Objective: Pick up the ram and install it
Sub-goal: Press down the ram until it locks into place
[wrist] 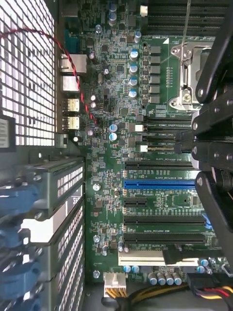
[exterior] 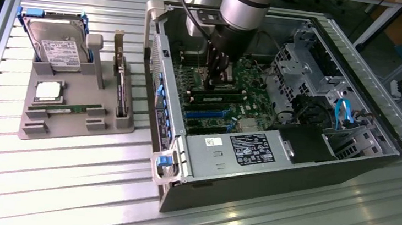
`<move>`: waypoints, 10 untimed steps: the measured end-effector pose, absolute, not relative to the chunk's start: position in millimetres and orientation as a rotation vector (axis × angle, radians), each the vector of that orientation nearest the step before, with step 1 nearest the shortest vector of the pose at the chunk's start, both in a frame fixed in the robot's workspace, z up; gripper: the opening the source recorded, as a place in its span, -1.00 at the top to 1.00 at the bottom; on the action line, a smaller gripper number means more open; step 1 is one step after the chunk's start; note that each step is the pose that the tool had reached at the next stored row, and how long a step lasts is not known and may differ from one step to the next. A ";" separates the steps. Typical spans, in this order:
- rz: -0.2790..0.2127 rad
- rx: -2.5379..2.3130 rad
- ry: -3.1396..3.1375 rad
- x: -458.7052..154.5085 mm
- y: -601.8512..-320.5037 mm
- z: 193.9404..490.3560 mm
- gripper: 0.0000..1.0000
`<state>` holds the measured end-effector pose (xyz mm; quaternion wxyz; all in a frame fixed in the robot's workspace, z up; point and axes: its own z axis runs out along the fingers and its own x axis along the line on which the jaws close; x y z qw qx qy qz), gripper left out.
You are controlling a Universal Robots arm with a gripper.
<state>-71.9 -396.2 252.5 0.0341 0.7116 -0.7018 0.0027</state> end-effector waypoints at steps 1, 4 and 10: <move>0.008 2.188 -2.158 -71.9 -396.2 254.8 0.80; 0.009 2.188 -2.158 -71.9 -396.2 265.1 0.80; 0.011 2.187 -2.157 -71.9 -396.2 278.9 0.80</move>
